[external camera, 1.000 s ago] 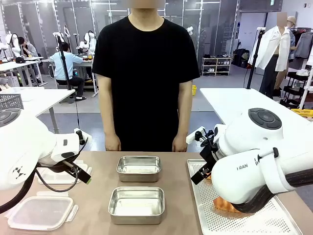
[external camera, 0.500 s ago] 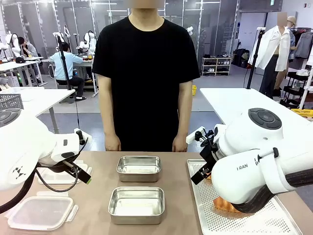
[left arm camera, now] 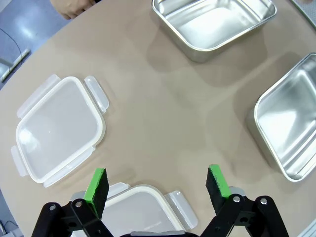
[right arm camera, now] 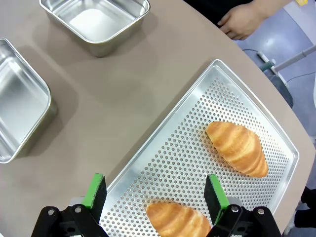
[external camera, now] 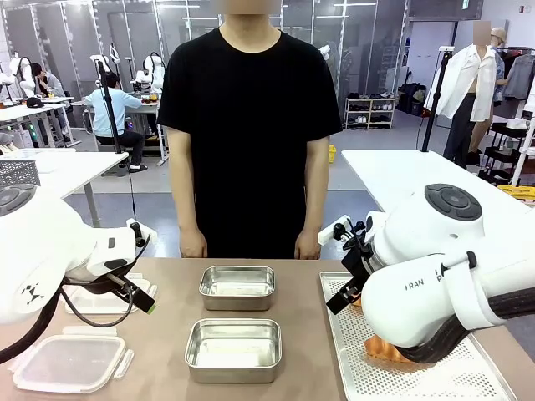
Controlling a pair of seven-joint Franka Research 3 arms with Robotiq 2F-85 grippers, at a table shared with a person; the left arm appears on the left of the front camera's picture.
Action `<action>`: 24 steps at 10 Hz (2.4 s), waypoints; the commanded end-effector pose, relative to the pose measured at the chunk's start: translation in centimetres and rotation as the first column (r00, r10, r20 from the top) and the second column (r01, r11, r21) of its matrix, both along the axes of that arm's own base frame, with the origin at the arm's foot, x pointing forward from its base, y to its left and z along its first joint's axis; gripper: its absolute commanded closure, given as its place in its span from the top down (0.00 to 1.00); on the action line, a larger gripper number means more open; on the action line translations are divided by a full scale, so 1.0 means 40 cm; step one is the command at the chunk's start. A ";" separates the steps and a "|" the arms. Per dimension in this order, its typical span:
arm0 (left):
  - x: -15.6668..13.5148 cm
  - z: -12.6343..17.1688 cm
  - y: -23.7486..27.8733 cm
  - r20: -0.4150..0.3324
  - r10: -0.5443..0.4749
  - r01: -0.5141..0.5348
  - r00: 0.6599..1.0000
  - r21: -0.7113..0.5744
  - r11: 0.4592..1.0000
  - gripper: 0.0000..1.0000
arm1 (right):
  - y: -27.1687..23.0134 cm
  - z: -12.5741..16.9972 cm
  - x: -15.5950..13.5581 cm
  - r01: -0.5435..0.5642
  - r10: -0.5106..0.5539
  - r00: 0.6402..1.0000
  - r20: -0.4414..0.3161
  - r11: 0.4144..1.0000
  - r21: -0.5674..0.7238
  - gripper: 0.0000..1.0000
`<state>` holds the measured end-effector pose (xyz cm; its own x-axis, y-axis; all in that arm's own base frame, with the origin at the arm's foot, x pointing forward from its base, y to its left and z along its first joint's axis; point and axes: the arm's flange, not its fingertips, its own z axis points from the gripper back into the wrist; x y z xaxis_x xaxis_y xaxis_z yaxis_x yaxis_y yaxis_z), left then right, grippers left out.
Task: Place the bread into the airtight container.
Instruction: Pick up a Butter Roll and place it into an empty Airtight Container.
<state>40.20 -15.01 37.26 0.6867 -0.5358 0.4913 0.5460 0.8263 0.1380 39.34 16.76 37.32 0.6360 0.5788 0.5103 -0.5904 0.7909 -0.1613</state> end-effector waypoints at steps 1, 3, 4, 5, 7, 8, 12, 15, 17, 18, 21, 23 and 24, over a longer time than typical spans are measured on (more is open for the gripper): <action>0.000 0.061 -0.002 -0.026 -0.020 0.021 0.999 0.036 0.999 1.00 | -0.021 0.058 0.017 -0.013 0.012 1.000 0.010 1.000 0.015 1.00; -0.009 0.206 0.006 -0.037 -0.046 0.048 0.998 0.034 0.998 1.00 | -0.064 0.212 0.049 0.000 -0.001 1.000 0.016 0.999 0.045 1.00; -0.021 0.302 0.020 -0.038 -0.046 0.046 0.998 0.006 0.999 1.00 | -0.091 0.304 0.059 0.005 -0.007 0.999 0.035 0.998 0.055 1.00; -0.045 0.402 0.036 -0.044 -0.043 0.043 0.998 -0.004 0.999 1.00 | -0.118 0.399 0.057 0.013 -0.015 0.999 0.052 0.999 0.052 1.00; -0.135 0.639 0.079 -0.013 -0.071 0.070 0.997 -0.058 0.996 1.00 | -0.208 0.601 0.012 0.007 -0.012 0.998 0.056 0.995 0.103 1.00; -0.195 0.735 0.103 -0.002 -0.085 0.084 0.996 -0.068 0.994 1.00 | -0.256 0.682 -0.034 0.005 -0.010 0.999 0.043 0.993 0.117 1.00; -0.472 1.008 0.194 0.125 -0.041 0.054 0.991 -0.107 0.993 1.00 | -0.398 0.928 -0.292 0.015 -0.032 0.992 0.119 0.990 0.143 1.00; -0.609 1.128 0.227 0.194 0.053 -0.030 0.979 -0.122 0.992 1.00 | -0.413 1.073 -0.419 0.036 -0.055 0.983 0.176 0.993 0.111 1.00; -0.703 1.183 0.246 0.267 0.113 -0.077 0.957 -0.142 0.987 1.00 | -0.415 1.124 -0.476 0.062 -0.078 0.974 0.213 0.995 0.081 1.00; -0.724 1.193 0.248 0.282 0.122 -0.085 0.952 -0.139 0.987 1.00 | -0.415 1.136 -0.488 0.063 -0.080 0.970 0.231 0.995 0.080 1.00; -0.718 1.195 0.255 0.300 0.107 -0.062 0.948 -0.154 0.986 1.00 | -0.415 1.147 -0.495 0.040 -0.060 0.968 0.242 0.995 0.089 1.00; -0.718 1.195 0.255 0.300 0.107 -0.062 0.948 -0.154 0.986 1.00 | -0.415 1.147 -0.495 0.040 -0.060 0.968 0.242 0.995 0.089 1.00; -0.718 1.195 0.255 0.300 0.107 -0.062 0.948 -0.154 0.986 1.00 | -0.415 1.147 -0.495 0.040 -0.060 0.968 0.242 0.995 0.089 1.00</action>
